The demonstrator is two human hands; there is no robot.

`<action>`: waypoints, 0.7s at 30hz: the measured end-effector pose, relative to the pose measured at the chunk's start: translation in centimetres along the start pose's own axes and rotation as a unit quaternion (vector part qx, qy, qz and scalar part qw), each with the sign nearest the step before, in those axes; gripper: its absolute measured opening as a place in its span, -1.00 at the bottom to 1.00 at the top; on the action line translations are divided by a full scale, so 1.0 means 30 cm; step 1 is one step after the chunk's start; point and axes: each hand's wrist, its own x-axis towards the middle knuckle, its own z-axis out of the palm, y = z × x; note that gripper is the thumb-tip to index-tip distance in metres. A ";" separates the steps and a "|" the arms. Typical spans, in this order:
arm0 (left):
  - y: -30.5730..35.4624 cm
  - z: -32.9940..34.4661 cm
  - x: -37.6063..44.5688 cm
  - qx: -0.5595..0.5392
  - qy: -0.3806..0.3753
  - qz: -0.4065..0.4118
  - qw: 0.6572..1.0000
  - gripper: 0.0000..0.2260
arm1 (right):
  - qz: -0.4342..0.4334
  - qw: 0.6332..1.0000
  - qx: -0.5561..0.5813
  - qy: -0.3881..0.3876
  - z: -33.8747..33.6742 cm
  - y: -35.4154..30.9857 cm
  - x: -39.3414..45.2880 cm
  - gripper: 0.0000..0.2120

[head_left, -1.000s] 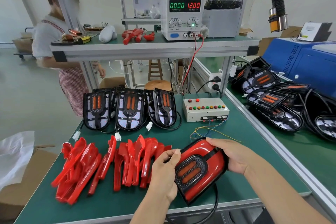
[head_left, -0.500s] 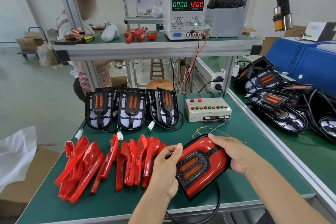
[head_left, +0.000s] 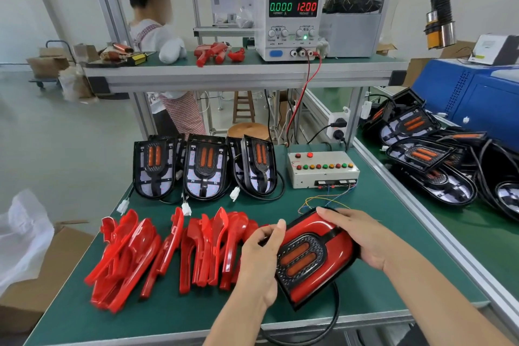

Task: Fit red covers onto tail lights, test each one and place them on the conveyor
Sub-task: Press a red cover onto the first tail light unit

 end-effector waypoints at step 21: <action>-0.035 -0.008 0.000 0.147 -0.037 0.187 0.971 -0.73 | -0.045 0.989 0.053 0.127 0.050 0.070 -0.047 -0.47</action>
